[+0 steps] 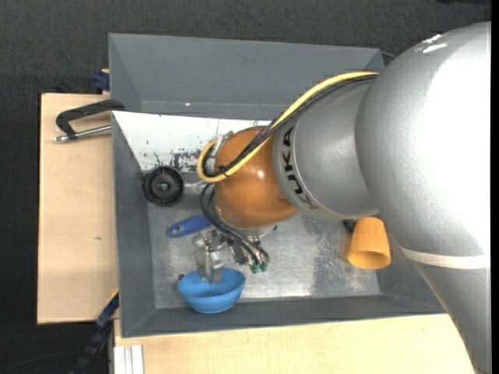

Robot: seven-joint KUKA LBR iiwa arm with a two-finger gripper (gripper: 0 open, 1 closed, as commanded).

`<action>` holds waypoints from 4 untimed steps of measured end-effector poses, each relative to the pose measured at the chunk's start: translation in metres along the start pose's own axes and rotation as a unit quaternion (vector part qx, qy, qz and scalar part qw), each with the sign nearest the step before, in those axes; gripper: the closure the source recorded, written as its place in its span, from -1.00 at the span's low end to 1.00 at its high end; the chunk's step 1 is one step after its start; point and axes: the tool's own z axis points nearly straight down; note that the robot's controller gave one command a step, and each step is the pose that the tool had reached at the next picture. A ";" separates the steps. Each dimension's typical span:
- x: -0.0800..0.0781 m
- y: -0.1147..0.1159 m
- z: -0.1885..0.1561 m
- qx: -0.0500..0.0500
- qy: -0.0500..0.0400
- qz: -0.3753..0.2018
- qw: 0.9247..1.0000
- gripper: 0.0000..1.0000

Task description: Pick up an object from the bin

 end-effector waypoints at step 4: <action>-0.028 0.021 -0.054 0.000 -0.001 -0.082 0.997 -1.00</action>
Offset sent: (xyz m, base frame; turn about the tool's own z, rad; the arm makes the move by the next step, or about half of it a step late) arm 0.0000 0.0000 0.0000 0.0000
